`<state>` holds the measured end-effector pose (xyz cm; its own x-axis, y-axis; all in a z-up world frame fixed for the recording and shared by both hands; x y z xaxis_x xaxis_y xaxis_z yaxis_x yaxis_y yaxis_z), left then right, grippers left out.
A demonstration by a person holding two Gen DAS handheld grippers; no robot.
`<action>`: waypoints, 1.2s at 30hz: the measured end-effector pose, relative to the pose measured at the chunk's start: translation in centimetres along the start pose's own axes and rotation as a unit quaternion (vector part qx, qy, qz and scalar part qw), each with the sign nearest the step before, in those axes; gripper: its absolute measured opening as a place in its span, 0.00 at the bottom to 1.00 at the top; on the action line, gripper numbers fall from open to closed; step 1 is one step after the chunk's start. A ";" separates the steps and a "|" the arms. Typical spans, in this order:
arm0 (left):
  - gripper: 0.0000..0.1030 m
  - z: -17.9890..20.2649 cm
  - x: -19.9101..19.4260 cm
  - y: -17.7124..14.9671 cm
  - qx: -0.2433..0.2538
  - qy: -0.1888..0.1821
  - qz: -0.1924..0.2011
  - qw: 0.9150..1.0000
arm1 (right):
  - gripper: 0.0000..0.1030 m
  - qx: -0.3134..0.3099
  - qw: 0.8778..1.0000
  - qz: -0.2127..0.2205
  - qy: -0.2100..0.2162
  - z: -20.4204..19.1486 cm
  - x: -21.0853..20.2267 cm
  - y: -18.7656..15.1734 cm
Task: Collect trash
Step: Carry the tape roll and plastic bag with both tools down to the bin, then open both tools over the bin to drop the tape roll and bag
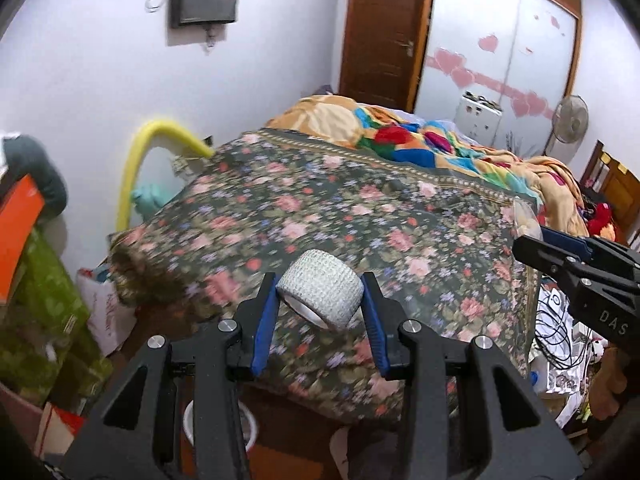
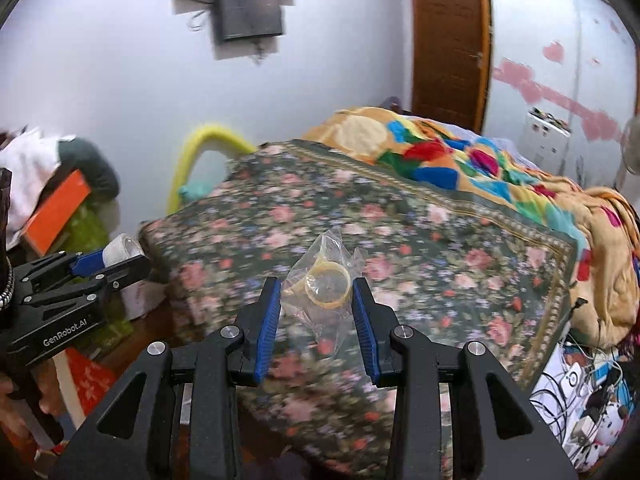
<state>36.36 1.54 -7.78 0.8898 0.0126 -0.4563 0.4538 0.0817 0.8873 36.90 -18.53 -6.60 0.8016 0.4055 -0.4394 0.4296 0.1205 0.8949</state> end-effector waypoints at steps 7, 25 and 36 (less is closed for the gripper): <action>0.39 -6.2 -4.9 -4.4 -0.022 0.052 -0.009 0.998 | 0.32 -0.025 0.998 -0.006 0.057 -7.3 -0.5 -1.4; 0.39 -19.3 -5.5 -17.3 -0.112 0.141 -0.095 0.979 | 0.32 -0.107 0.971 -0.129 0.173 -24.0 5.9 -11.1; 0.39 -23.1 -1.8 -23.4 -0.160 0.151 -0.162 0.962 | 0.32 -0.102 0.945 -0.232 0.209 -28.7 11.4 -16.4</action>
Point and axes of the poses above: each gripper's, at about its wrist camera, not at the fingertips, and x roughly the way its jaws point, z to its right, y to its top, the point moved 6 cm from there along x, roughly the way its jaws point, and after that the axes turned 15 degrees about z, right-handed, at the moved point
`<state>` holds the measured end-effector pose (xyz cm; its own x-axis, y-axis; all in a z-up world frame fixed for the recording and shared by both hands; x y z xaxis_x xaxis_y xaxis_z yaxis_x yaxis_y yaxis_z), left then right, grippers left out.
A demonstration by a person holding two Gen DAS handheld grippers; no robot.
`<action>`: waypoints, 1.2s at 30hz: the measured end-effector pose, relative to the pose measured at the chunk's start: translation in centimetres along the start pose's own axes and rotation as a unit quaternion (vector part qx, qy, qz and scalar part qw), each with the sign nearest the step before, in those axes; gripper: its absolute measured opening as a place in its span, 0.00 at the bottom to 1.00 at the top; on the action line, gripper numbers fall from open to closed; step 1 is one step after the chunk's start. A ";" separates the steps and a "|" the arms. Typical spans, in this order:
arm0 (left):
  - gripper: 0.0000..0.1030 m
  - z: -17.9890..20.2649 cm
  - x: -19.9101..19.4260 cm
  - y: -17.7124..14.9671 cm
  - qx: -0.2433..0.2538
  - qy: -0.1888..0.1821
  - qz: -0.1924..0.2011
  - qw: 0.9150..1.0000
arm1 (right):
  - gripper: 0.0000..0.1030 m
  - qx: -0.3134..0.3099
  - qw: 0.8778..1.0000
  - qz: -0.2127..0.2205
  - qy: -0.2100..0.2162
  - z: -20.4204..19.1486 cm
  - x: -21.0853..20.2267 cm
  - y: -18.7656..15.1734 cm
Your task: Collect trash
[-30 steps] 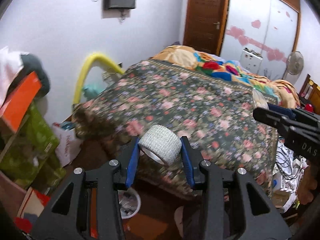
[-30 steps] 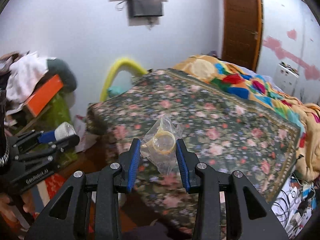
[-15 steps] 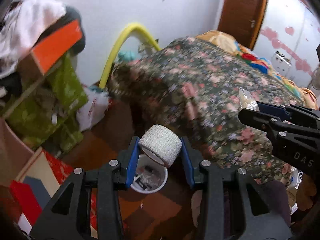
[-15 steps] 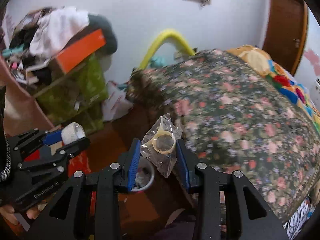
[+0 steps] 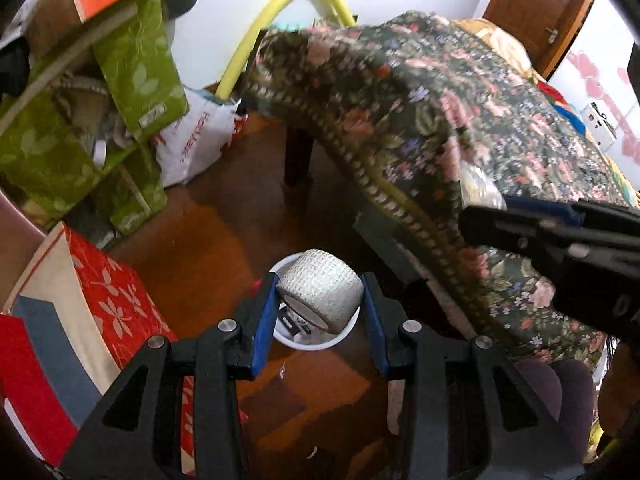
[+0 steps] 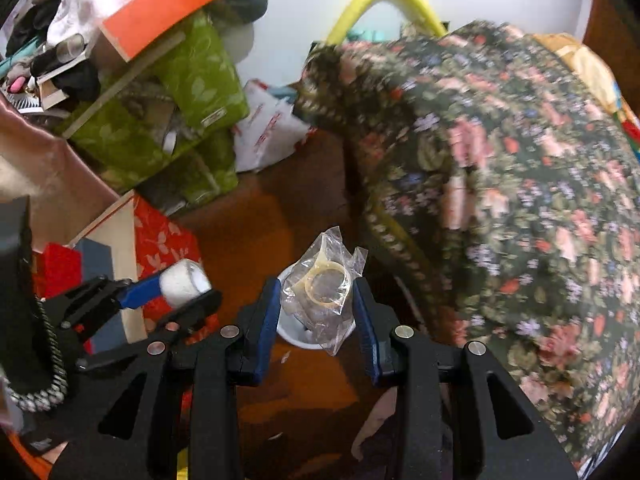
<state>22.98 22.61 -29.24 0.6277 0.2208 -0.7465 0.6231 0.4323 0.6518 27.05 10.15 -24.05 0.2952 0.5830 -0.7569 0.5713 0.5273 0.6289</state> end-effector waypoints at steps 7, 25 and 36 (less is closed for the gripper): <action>0.39 -0.8 1.9 -0.2 -0.011 -0.003 -0.021 1.000 | 0.37 0.020 0.999 -0.019 0.034 -0.7 2.3 0.8; 0.51 1.1 1.7 1.8 0.002 0.005 -0.015 1.000 | 0.44 0.024 1.000 0.007 -0.003 2.8 -0.7 1.1; 0.51 4.6 -10.9 5.7 0.029 -0.012 0.112 0.993 | 0.44 0.013 0.996 0.090 -0.014 2.1 -10.6 0.8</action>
Point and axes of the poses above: each gripper's, at about its wrist camera, not at the fingertips, and x roughly the way its jaws point, z to its right, y to its top, the point moved 6 cm from there along x, roughly the way its jaws point, and after that the axes turned 15 degrees about z, right-handed, at the moved point
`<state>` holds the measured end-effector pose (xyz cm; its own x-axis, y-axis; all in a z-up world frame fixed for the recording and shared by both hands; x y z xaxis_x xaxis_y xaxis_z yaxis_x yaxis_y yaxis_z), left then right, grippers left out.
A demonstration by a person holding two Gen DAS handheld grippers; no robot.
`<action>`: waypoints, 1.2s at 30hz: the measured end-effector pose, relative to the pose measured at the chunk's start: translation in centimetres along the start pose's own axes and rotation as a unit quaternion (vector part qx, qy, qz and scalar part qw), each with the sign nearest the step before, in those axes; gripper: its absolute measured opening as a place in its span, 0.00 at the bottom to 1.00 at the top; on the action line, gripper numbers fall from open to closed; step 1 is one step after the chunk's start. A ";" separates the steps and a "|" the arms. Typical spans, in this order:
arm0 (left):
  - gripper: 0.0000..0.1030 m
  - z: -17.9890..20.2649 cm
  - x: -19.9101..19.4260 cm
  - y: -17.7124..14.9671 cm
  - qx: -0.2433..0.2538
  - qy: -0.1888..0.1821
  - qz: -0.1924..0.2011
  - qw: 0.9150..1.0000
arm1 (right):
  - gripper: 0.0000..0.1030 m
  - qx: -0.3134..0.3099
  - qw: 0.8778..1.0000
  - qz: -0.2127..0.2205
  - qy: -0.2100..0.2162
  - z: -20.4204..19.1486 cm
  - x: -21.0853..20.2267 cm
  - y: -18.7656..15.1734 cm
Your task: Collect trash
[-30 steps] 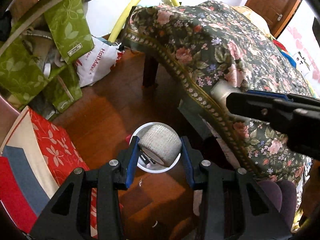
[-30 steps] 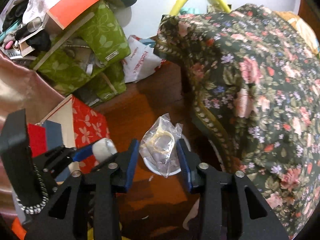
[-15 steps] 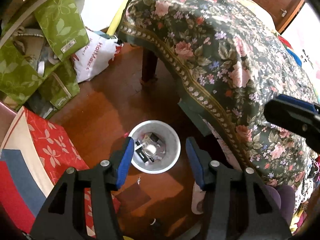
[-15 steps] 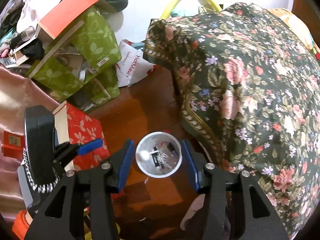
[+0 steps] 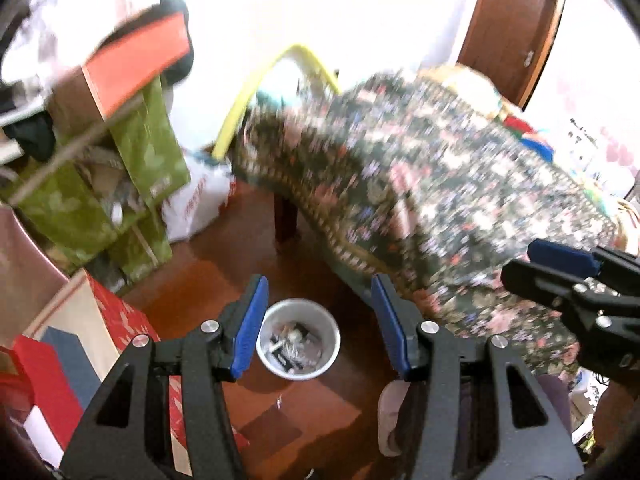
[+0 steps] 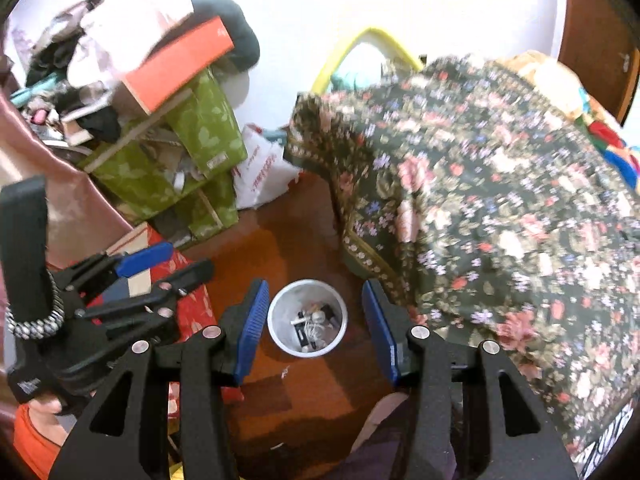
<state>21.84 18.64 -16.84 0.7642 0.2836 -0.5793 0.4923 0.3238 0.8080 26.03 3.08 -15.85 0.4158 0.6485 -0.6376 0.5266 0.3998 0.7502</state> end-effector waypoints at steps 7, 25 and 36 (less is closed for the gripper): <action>0.51 3.8 -10.6 4.4 0.013 -0.054 0.111 0.992 | 0.44 -0.009 0.993 0.108 -0.036 0.1 -10.3 1.2; 0.72 10.2 -27.3 2.3 0.073 -0.189 0.252 0.946 | 0.60 0.038 0.913 0.328 -0.241 -1.5 -29.5 -2.6; 0.95 9.5 -26.9 -0.5 0.074 -0.183 0.237 0.951 | 1.00 0.063 0.907 0.324 -0.262 -1.7 -30.6 -6.0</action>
Point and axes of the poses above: each gripper's, at about its wrist camera, not at the fingertips, and x roughly the way its jaws point, z to its right, y to its top, the point moved 6 cm from there along x, roughly the way its jaws point, and after that the axes turned 15 degrees about z, right-handed, at the moved point
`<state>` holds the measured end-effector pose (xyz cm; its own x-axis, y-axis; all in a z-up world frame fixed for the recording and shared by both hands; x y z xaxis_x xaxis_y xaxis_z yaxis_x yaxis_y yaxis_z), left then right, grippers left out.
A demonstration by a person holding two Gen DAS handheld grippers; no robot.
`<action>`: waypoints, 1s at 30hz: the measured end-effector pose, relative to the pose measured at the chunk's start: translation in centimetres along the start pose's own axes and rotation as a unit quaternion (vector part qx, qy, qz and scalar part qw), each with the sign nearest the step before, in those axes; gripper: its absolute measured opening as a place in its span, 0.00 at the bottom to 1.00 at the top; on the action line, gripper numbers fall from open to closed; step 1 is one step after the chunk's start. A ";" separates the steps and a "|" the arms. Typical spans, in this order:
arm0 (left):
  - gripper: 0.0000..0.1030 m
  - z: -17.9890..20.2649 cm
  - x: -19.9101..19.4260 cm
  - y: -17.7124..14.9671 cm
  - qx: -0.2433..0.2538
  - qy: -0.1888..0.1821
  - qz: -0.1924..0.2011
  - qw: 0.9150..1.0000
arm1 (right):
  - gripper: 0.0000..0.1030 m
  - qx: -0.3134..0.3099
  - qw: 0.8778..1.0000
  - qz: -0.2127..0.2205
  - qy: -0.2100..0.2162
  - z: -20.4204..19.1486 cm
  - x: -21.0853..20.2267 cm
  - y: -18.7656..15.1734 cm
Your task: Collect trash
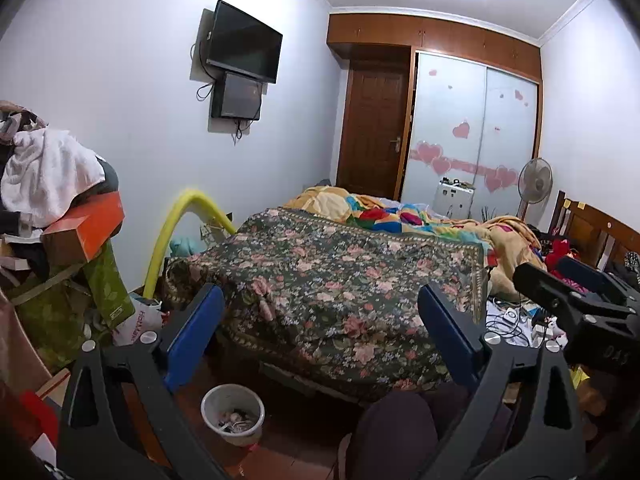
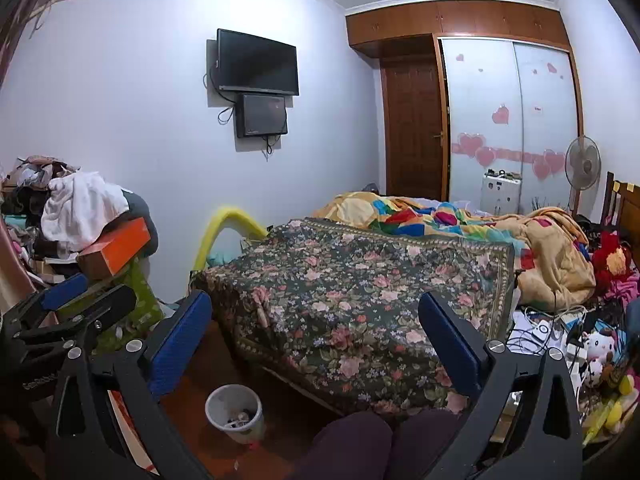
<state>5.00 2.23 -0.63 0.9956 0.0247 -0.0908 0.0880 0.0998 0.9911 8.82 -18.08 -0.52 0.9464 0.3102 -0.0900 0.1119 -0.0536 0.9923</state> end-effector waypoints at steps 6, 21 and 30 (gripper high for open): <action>0.95 0.2 -0.3 -0.7 0.009 0.001 -0.003 1.000 | 1.00 -0.002 1.000 -0.011 0.000 0.2 -0.7 -0.9; 0.97 1.1 -0.3 -1.4 0.032 0.002 -0.007 0.999 | 1.00 -0.005 1.000 -0.017 -0.002 -0.3 -0.8 -1.0; 0.98 1.3 -0.3 -1.6 0.034 0.005 -0.008 0.999 | 1.00 -0.007 1.000 -0.017 -0.001 -0.1 -0.9 -1.0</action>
<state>4.64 0.78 -2.02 0.9938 0.0330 -0.1066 0.1056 0.0320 0.9939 7.86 -18.16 -1.42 0.9425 0.3105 -0.1236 0.1397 -0.0303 0.9897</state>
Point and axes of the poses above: each gripper's, at about its wrist camera, not at the fingertips, and x roughly the way its jaws point, z to its right, y to its top, the point moved 6 cm from there along x, roughly the way its jaws point, and after that the axes turned 15 degrees about z, right-handed, at the moved point
